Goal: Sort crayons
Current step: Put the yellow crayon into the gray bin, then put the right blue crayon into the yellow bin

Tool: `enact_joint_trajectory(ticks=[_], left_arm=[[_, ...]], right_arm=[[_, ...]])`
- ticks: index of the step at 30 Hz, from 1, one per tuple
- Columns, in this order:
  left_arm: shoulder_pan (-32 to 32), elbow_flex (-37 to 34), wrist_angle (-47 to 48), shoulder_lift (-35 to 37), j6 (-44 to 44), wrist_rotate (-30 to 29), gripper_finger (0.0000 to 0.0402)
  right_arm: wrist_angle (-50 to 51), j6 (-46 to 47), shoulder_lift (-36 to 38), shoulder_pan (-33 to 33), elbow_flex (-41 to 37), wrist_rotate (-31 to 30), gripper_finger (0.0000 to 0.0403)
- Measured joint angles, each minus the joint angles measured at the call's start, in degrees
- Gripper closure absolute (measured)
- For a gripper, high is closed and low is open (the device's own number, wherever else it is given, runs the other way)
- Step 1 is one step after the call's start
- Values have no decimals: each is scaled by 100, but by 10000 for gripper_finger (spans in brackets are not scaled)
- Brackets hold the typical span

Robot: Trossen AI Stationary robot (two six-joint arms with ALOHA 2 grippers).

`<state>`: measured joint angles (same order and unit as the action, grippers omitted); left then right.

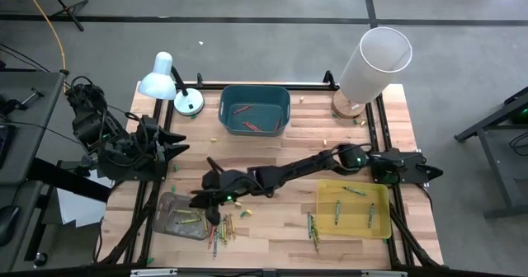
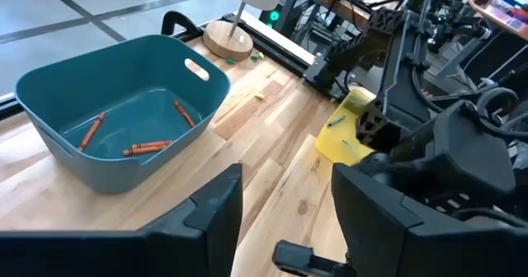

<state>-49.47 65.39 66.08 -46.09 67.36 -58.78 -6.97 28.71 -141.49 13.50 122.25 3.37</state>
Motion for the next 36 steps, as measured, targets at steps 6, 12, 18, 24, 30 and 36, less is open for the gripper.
enact_joint_trajectory(ticks=[6,12,18,24,30,36], left_arm=[[0,0,4,2,-7,2,229],[0,0,7,0,-7,4,229],[0,-2,10,0,-7,5,229],[0,-2,9,-2,-7,-2,229],[0,-2,9,-2,-7,-2,229],[0,-2,7,-2,10,-91,229]], right_arm=[[545,-59,-2,-63,344,82,238],[2464,-885,19,-272,1199,560,166],[4801,-1750,1036,-442,499,665,160],[5087,-1374,2679,-103,-1999,301,171],[4577,2540,4258,523,-4986,-33,188],[4285,4965,4452,1045,-5845,567,212]])
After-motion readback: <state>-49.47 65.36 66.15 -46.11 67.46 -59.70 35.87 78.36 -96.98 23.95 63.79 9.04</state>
